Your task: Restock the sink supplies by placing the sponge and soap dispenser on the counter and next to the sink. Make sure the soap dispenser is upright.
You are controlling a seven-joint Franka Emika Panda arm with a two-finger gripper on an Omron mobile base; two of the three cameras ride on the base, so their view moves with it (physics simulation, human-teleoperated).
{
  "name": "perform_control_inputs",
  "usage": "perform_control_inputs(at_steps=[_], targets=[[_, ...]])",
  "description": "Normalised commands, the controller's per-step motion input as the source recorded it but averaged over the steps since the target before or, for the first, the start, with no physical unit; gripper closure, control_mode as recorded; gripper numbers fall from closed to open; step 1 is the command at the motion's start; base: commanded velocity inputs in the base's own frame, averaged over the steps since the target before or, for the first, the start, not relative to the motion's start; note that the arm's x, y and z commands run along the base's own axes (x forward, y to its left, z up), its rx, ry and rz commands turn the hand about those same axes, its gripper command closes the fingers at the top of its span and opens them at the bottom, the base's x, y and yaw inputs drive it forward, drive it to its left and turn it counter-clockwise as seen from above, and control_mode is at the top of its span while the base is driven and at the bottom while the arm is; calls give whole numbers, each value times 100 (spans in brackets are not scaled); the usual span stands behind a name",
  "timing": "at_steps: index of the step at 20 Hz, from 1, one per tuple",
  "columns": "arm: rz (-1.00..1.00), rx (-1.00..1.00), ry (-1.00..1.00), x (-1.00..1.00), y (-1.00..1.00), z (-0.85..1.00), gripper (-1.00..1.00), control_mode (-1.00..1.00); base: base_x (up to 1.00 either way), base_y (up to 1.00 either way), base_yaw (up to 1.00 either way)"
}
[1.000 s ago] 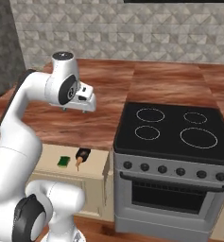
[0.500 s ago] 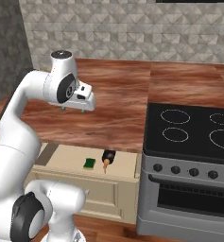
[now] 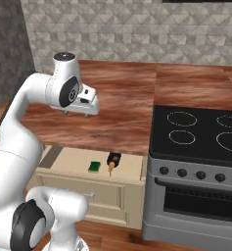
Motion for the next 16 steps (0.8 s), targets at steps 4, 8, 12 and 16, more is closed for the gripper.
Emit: perform_control_inputs(at_steps=[4,8,12,16], targets=[[1,3,16,54,-20,-61,-100,-100,0,0,0],[7,24,10,34,-80,-100,-100,-100,0,0,0],[4,-1,15,29,-4,-100,-100,-100,0,0,0],[12,-17,7,9,0,-97,-100,-100,0,0,0]])
